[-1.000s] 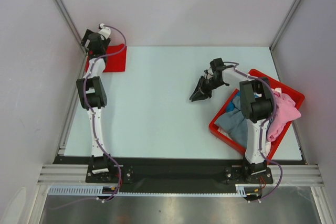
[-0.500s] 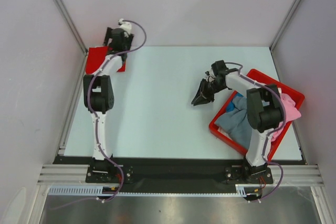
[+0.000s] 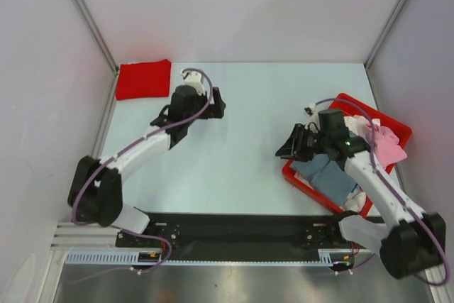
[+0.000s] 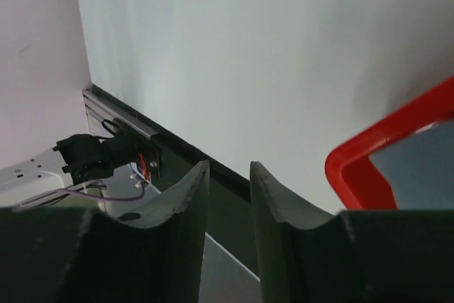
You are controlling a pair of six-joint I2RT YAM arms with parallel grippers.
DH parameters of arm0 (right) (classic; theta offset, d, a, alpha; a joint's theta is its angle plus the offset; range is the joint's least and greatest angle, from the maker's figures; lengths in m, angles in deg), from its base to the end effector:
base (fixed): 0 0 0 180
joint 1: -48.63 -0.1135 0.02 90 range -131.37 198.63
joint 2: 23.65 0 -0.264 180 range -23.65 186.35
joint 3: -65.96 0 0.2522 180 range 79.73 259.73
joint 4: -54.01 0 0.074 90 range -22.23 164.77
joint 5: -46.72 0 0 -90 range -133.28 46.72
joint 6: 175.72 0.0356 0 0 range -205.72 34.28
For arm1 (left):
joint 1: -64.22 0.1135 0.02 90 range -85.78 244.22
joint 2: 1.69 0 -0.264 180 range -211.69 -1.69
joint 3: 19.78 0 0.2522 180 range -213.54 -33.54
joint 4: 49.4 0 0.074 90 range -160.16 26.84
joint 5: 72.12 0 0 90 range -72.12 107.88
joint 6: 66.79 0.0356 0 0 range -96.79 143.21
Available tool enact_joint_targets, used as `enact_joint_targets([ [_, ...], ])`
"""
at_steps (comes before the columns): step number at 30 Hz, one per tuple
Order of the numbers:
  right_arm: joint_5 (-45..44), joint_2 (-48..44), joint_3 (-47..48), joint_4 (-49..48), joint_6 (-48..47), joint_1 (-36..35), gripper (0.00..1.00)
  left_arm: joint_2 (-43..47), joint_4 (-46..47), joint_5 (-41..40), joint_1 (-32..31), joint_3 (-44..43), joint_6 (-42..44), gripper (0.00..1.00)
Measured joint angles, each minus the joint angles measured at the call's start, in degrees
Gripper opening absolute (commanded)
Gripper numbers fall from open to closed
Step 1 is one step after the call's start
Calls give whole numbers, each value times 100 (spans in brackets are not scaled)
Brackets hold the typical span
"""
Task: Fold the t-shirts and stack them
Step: Neatly place the folded tshirt to the corner
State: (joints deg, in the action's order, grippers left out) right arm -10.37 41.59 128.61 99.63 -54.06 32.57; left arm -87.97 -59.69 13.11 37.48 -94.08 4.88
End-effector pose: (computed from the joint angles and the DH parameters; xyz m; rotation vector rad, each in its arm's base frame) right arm 0.2163 0.0824 0.2644 0.0599 2.5119 1.0600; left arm 0.3147 -0.1552 0.2831 0.0901 1.9814 -0.4337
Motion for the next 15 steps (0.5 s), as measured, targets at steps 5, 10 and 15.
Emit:
enact_joint_targets([
  [5, -433, -1646, -730, -133, 201, 122, 100, 2243, -81, 197, -933, 1996, -1088, 100],
  [10, -734, -2708, -1458, -404, 566, 186, 100, 4894, -286, 140, -1285, 3589, -2295, 100],
  [15, -785, -3554, -2277, -439, 929, 190, 100, 7462, -986, -59, -1432, 4441, -3250, 100],
])
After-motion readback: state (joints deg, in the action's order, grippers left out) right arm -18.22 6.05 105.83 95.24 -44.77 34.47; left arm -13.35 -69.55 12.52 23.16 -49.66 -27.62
